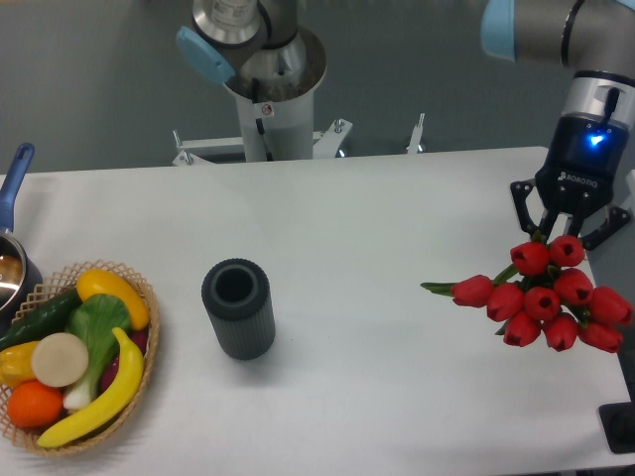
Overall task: Insert the flowers into the vase
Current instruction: 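Lift the red tulip bunch by its stems with the gripper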
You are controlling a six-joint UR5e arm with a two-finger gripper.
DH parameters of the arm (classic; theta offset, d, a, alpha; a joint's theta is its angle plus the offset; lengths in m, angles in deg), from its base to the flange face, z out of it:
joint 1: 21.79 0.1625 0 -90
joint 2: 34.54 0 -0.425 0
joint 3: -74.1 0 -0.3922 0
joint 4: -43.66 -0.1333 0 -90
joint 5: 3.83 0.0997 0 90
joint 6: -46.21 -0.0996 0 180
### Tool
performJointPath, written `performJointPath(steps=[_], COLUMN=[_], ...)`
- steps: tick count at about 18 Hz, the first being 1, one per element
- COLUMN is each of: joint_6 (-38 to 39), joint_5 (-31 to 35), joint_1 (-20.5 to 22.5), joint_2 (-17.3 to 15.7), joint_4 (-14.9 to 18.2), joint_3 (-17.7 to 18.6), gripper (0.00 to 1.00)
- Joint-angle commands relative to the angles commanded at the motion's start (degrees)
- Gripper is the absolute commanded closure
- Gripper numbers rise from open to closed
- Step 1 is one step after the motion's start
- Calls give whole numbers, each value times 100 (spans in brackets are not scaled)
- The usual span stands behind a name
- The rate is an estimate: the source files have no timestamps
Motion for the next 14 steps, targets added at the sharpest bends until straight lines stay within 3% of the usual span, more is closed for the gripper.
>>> performJointPath(steps=[6, 10, 14], joint_6=[-44, 17, -27], joint_5=[-9, -641, -677], joint_1=[-26, -17, -105], joint_2=[-26, -9, -26], joint_4=[-53, -70, -131], joint_3=[132, 158, 246], gripper=[74, 74, 74])
